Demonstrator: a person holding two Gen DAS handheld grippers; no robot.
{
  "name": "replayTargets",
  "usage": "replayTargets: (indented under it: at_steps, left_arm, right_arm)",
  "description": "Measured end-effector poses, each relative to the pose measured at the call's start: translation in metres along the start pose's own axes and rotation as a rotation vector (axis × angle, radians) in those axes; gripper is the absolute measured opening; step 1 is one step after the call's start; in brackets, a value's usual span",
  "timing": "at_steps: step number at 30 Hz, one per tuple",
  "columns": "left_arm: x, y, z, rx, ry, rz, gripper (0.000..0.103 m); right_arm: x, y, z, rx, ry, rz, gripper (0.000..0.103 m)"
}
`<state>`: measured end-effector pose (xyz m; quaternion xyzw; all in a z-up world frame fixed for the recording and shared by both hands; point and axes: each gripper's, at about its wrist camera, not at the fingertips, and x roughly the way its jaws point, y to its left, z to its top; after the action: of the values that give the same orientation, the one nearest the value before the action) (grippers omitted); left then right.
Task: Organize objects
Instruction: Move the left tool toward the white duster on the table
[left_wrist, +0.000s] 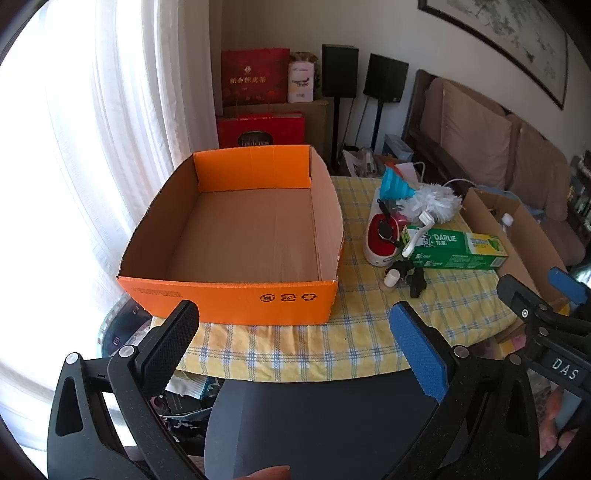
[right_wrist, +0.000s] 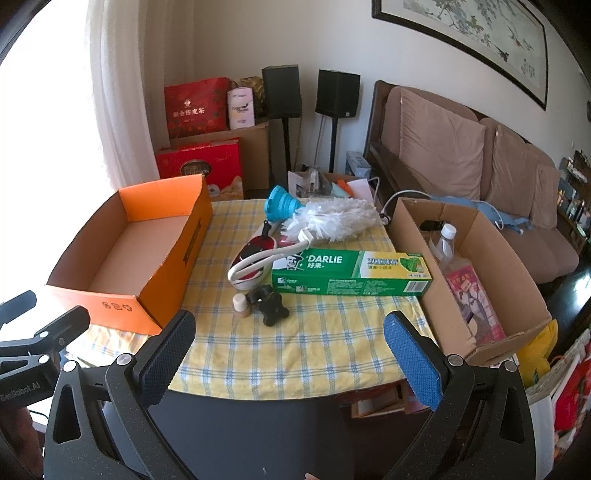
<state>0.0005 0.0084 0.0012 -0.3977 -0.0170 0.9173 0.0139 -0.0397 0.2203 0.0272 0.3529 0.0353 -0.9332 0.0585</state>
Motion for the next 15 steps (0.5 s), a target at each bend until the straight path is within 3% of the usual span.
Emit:
replayTargets:
  at_steps: [11,15]
  left_arm:
    - [0.008,-0.005,0.002,0.008,0.007,-0.007,0.103]
    - [0.015,-0.011,0.000,0.018,0.007,-0.054,0.103]
  right_arm:
    - [0.002,-0.003,0.001,0.000,0.003,-0.003,0.103]
    - [0.008,-0.009,0.000,0.004,0.008,-0.004,0.103]
